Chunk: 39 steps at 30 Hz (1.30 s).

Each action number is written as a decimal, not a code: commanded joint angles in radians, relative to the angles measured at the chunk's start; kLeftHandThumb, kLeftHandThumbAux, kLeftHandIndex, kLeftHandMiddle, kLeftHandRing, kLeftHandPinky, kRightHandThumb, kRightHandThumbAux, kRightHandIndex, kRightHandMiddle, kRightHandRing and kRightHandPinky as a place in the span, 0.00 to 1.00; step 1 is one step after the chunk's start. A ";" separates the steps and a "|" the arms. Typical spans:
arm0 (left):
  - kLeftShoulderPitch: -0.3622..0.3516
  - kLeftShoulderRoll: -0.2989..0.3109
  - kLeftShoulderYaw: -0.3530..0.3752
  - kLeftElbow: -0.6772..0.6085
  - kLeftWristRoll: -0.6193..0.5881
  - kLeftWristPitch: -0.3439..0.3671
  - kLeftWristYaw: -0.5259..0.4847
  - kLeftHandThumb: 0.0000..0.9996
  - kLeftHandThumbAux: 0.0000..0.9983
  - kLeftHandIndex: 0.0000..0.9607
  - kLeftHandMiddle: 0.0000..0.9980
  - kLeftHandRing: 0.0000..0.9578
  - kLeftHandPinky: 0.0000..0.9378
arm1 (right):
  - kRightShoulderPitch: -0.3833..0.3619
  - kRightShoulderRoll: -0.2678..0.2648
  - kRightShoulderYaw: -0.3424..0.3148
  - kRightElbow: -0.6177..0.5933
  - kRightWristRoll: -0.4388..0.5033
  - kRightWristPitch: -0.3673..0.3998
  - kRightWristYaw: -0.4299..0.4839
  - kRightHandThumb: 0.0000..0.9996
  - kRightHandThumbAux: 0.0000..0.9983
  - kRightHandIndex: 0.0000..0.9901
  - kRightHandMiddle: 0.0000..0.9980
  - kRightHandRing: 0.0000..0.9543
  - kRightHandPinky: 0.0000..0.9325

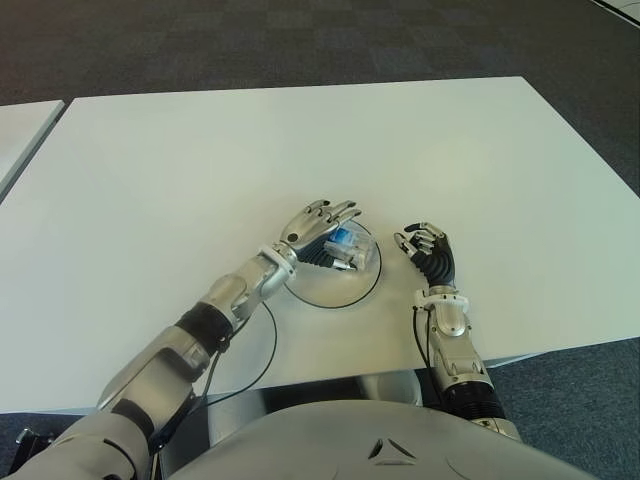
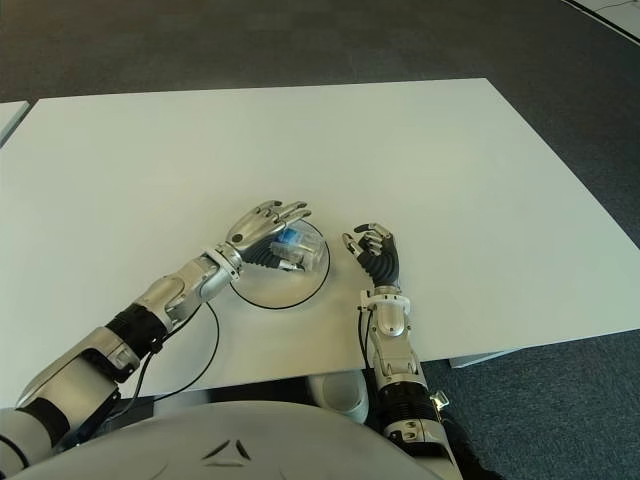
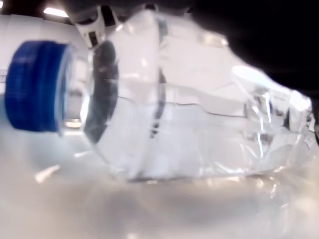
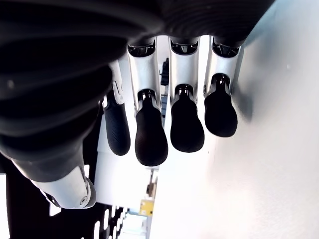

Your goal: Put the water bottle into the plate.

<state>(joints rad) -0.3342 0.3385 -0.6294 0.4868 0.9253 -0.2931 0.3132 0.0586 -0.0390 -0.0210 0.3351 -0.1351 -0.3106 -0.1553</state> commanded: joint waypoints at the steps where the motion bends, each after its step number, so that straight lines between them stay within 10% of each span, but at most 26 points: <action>1: 0.031 0.021 -0.020 0.038 0.011 0.005 -0.034 0.08 0.31 0.00 0.00 0.00 0.00 | 0.020 0.006 0.002 0.029 0.001 0.040 0.000 0.70 0.73 0.44 0.75 0.77 0.76; 22: 0.057 0.033 0.022 -0.004 -0.023 -0.020 0.023 0.02 0.27 0.00 0.00 0.00 0.00 | 0.025 0.004 0.003 0.020 -0.003 0.049 0.000 0.70 0.73 0.44 0.74 0.76 0.76; 39: 0.167 -0.003 0.200 -0.019 -0.374 -0.329 0.041 0.00 0.26 0.00 0.00 0.00 0.00 | 0.019 -0.005 0.004 0.030 -0.007 0.045 0.003 0.70 0.73 0.44 0.75 0.77 0.76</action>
<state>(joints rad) -0.1785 0.3415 -0.4516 0.4624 0.6032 -0.5827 0.3881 0.0594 -0.0449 -0.0204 0.3334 -0.1384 -0.3050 -0.1550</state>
